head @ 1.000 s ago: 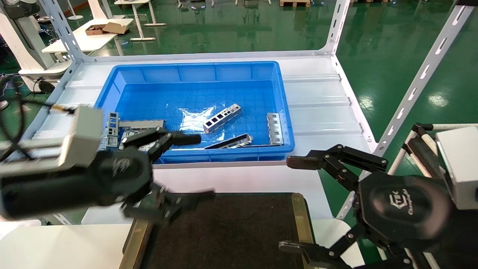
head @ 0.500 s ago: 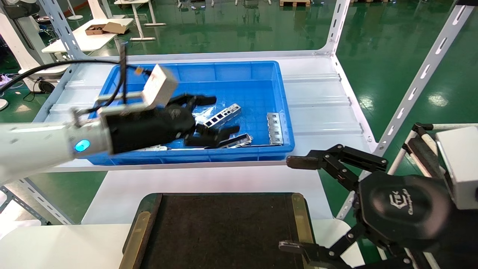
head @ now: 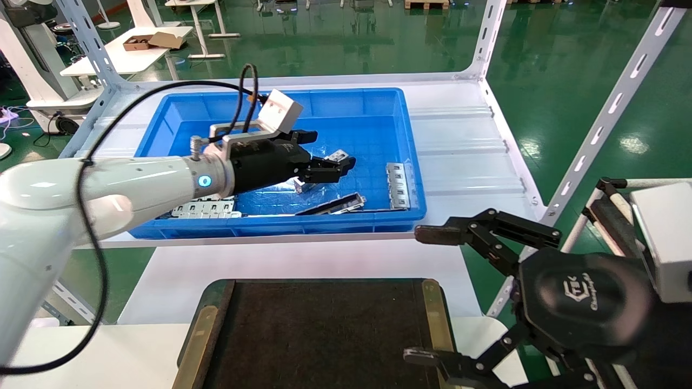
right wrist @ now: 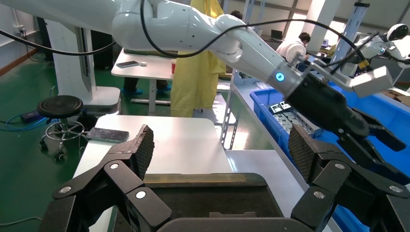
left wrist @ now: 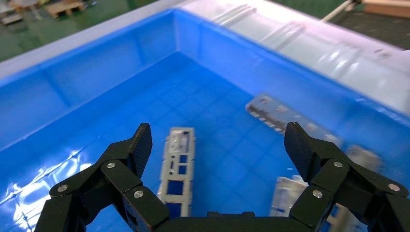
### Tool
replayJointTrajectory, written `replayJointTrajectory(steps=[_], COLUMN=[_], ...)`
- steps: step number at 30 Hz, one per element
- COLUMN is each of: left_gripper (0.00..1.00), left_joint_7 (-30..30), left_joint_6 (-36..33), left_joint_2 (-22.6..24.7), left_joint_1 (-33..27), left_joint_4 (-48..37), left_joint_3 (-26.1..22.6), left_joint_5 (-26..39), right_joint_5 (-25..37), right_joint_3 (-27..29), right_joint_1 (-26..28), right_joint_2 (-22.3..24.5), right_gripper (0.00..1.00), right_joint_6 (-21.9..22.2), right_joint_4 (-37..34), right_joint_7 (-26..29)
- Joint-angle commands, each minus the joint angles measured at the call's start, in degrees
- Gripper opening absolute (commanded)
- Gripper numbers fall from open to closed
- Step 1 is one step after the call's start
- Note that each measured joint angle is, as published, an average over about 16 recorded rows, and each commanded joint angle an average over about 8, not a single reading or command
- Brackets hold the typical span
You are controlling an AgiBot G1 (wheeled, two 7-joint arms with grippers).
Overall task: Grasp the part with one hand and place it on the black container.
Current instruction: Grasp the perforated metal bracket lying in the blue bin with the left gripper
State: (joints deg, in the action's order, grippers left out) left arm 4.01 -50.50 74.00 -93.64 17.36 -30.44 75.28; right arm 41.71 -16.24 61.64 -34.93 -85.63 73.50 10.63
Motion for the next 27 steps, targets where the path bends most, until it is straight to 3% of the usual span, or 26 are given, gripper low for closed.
replayJointTrajectory(steps=[1,4,5,6,12,13,14,27], left_gripper=[1.00,1.00,0.97,0.90,0.15,0.05,0.00,0.00], left_joint_7=[-1.4,-2.3,-2.5,-2.6,-2.4,-2.3,-2.1,-0.9], left_joint_6=[2.1,3.4,3.8,4.1,5.6,5.7,5.8,6.1], left_joint_2=[2.0,3.1,3.3,3.4,3.8,3.8,3.8,3.7], left_joint_1=[-1.2,-1.8,-1.9,-1.9,-1.9,-1.9,-1.8,-0.7], left_joint_4=[-4.0,-6.7,-7.3,-7.8,-9.3,-9.4,-9.5,-9.9], left_joint_3=[-0.1,-0.2,-0.3,-0.4,-1.3,-1.5,-1.7,-3.7], left_joint_5=[0.5,0.4,0.4,0.3,0.0,-0.1,-0.1,-1.0], right_joint_5=[0.0,0.0,0.0,0.0,0.0,0.0,0.0,-0.1], right_joint_3=[0.0,0.0,0.0,0.0,-0.1,-0.1,-0.1,-0.1], right_joint_1=[0.0,0.0,0.0,0.0,0.0,0.0,0.0,0.0], right_joint_2=[0.0,0.0,0.0,0.0,0.0,0.0,0.0,0.0], right_gripper=[1.00,1.00,1.00,0.93,0.18,0.06,0.00,0.00], right_joint_6=[0.0,0.0,0.0,0.0,0.0,0.0,0.0,0.1], right_joint_4=[0.0,0.0,0.0,0.0,0.0,0.0,0.0,0.0], right_joint_7=[0.0,0.0,0.0,0.0,0.0,0.0,0.0,-0.1])
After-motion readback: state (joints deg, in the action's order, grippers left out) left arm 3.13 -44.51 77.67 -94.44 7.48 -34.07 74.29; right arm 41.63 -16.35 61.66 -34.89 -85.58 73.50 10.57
